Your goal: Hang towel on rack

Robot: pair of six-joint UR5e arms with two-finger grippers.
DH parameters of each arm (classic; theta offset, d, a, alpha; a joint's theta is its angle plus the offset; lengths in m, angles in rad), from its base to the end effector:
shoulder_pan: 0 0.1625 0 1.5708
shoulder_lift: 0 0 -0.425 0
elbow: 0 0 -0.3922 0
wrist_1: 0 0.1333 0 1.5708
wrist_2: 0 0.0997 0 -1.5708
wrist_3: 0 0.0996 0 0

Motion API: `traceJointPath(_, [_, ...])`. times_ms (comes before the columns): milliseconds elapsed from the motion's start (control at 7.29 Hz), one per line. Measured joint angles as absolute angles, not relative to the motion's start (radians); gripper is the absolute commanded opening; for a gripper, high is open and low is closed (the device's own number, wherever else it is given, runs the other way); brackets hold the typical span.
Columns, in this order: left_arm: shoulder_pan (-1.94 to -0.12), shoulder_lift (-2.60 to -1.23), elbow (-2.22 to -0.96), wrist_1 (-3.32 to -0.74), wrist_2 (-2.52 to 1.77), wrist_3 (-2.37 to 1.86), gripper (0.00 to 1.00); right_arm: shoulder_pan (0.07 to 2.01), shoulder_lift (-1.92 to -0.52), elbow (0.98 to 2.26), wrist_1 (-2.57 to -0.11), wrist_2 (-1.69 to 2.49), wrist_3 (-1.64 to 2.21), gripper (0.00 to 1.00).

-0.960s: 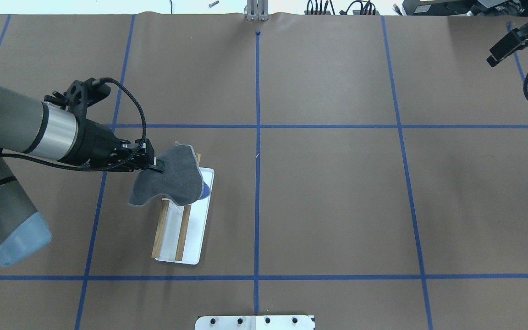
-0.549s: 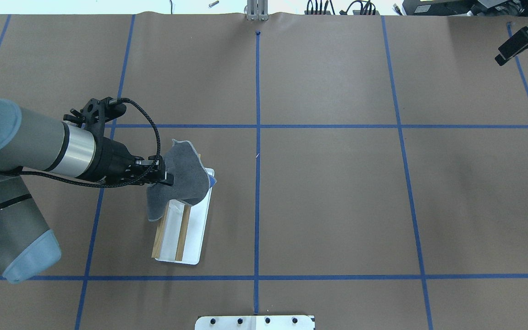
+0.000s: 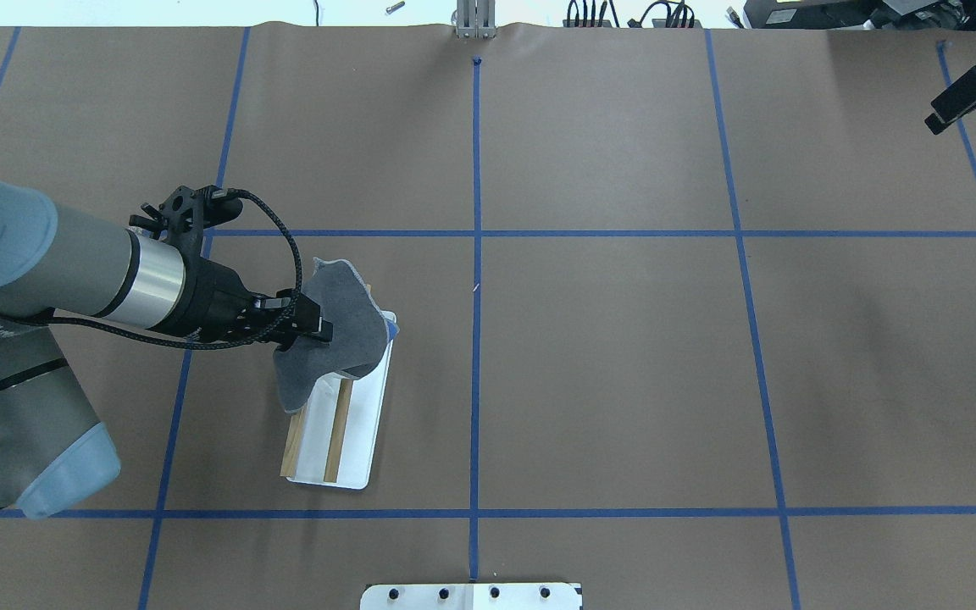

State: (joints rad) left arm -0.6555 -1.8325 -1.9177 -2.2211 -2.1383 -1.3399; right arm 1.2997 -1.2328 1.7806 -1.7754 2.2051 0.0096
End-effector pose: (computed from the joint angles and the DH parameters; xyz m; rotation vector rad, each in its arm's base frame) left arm 0.3813 -0.3938 0.2797 0.0815 1.3065 -0.0052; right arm -0.0882 -0.5947 0.4012 0.2417 -0.6716 -0.3592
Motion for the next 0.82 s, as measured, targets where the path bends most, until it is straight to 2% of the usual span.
traceJointPath(411, [-0.699,-1.832,-1.903,-2.216,-2.150,-1.308,0.98,1.330,-1.256,1.781,-1.781,2.217,0.012,1.00])
traceJointPath(823, [-0.861,-1.835,-1.840,-2.196,-2.244,-1.198,0.98,1.390,-1.305,1.777,-1.827,2.229,0.019,1.00])
